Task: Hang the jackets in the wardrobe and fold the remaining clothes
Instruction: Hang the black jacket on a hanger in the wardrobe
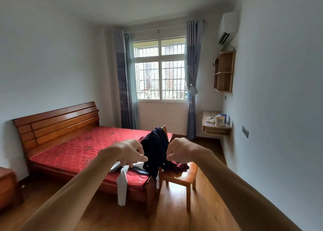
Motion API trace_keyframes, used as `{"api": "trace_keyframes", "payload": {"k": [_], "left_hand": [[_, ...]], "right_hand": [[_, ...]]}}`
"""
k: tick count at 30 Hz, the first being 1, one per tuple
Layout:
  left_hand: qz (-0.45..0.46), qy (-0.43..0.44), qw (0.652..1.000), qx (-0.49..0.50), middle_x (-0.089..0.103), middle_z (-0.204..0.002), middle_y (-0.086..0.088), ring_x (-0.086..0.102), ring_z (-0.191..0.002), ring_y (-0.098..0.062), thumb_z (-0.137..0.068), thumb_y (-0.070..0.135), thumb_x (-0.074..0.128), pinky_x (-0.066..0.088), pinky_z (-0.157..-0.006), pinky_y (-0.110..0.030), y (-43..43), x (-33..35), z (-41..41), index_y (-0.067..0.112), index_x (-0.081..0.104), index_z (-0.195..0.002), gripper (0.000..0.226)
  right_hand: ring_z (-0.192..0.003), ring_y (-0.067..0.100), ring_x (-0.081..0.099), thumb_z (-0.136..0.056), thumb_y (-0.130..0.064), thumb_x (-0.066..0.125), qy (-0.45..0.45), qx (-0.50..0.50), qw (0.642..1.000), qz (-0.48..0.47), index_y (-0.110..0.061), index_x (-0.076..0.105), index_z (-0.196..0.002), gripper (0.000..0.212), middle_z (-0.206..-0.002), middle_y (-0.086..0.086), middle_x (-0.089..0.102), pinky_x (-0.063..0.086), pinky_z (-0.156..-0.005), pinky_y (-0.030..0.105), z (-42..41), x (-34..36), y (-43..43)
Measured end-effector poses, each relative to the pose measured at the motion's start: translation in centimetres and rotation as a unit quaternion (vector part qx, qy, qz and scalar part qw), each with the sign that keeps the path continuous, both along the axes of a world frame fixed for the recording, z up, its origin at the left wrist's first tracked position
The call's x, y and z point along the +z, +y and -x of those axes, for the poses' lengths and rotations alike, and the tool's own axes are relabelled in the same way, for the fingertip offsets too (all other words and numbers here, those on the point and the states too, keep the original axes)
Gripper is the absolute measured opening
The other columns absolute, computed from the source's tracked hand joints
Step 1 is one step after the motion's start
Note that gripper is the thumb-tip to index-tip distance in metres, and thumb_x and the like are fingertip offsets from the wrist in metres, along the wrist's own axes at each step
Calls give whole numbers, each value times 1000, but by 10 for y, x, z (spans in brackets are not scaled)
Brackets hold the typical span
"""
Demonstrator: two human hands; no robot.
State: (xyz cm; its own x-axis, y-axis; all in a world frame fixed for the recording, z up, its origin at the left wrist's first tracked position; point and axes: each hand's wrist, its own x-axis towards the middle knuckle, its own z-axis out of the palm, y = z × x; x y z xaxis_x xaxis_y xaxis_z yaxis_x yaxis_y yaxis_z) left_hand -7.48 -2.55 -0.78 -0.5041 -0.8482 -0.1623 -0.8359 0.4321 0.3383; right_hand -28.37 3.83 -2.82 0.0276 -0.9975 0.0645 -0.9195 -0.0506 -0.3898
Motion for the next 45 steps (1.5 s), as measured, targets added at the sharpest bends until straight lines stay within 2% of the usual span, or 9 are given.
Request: {"api": "trace_keyframes", "payload": {"k": [3,10,22,25,29,34,37,40,45], "left_hand": [[-6,-3,1000,4,69,-84,3,70,-74,-11,-95,40,64,52,-57,-21,-20,-6,-7,20,66,-118,31],[-13,0,1000,19,73,-103,-4,74,-87,-16,-92,43,68,62,-74,-31,-100,-20,-50,20,67,-118,34],[-31,7,999,39,73,-101,-6,73,-86,-17,-92,41,68,58,-62,-24,-231,-37,-121,19,67,-116,33],[-54,-10,998,40,73,-102,-6,74,-86,-17,-92,42,67,61,-70,-28,-260,-55,-126,19,66,-118,35],[-66,-17,996,56,71,-100,-1,74,-84,-12,-92,44,67,58,-63,-24,-305,-71,-121,20,64,-120,37],[-85,-37,994,57,74,-101,-2,75,-84,-14,-92,44,67,62,-76,-32,-372,-82,-94,21,65,-119,36],[-98,-48,993,50,75,-104,-3,75,-87,-19,-93,42,66,60,-64,-26,-412,-80,-72,18,66,-119,35],[-117,-43,991,48,73,-108,-7,74,-85,-18,-93,39,66,56,-55,-24,-454,-76,-48,16,63,-124,38],[-100,-36,993,58,72,-107,-4,75,-89,-17,-93,43,65,60,-75,-32,-525,-78,-9,17,65,-123,39]], "right_hand": [[-95,25,72,-92,-17,63,8,-1,1000,-8,-7,75,-104,20,-104,9,73,61,-83,41,-11,-7,-22],[-96,27,71,-91,-19,65,18,-16,999,-23,-9,75,-104,19,-105,10,72,61,-83,42,-44,-16,-97],[-100,28,68,-92,-22,59,94,-5,994,-62,-5,72,-110,28,-111,12,71,58,-86,36,-112,-20,-231],[-99,27,69,-94,-22,58,97,1,993,-73,-4,71,-112,29,-113,12,71,57,-83,34,-114,-29,-259],[-97,28,70,-93,-22,60,82,8,994,-75,-4,71,-110,28,-111,13,71,59,-82,36,-103,-43,-306],[-93,25,71,-92,-22,61,79,7,993,-90,-6,73,-108,25,-109,11,73,59,-83,35,-73,-57,-377],[-79,21,66,-92,-20,61,90,15,989,-114,-4,72,-110,27,-106,13,74,57,-79,34,-50,-58,-420],[-92,28,70,-86,-26,65,64,8,992,-106,-10,72,-107,27,-102,11,74,58,-88,40,-22,-60,-465],[-93,26,72,-85,-29,65,69,18,990,-120,-14,73,-105,26,-98,6,75,59,-87,42,24,-61,-536]]}}
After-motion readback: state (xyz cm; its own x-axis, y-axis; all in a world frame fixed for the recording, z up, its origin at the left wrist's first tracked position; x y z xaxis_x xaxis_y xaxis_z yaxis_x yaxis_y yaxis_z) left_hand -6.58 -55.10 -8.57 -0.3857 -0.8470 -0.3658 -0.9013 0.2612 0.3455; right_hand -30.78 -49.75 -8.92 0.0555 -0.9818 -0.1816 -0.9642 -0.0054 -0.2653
